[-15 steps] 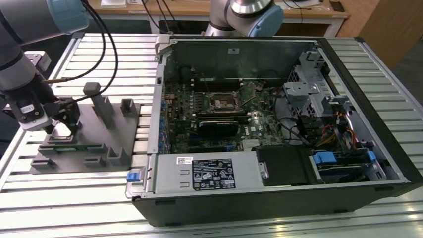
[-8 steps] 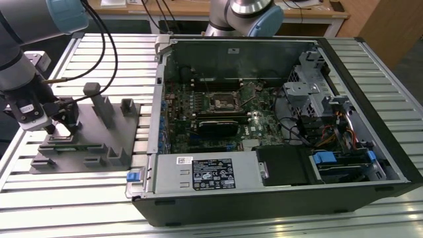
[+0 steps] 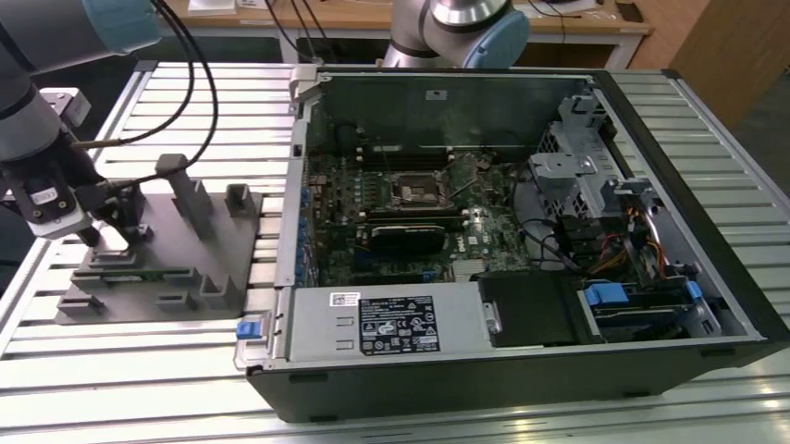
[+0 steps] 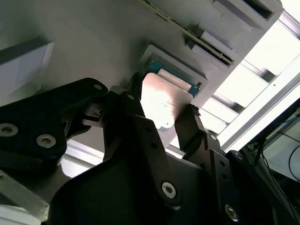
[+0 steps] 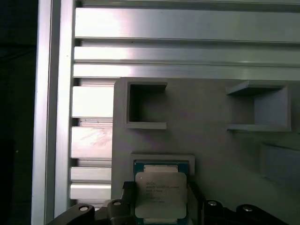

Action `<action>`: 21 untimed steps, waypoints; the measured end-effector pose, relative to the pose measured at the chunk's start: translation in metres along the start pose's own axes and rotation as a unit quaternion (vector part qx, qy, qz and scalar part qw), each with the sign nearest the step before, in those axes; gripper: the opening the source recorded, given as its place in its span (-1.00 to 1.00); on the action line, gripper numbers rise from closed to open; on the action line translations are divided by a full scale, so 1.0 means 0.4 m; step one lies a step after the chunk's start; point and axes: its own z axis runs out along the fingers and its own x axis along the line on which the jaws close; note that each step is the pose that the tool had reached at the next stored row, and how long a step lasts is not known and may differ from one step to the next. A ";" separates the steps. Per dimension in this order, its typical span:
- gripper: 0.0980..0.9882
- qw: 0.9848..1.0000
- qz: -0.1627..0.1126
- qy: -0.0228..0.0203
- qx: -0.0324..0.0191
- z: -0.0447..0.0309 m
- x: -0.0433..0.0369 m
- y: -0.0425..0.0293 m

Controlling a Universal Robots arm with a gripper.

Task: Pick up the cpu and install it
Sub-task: 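Pick up the cpu and move it towards the insertion slot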

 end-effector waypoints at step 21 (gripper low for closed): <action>-0.02 1.000 -0.001 0.000 0.000 -0.070 0.000 0.002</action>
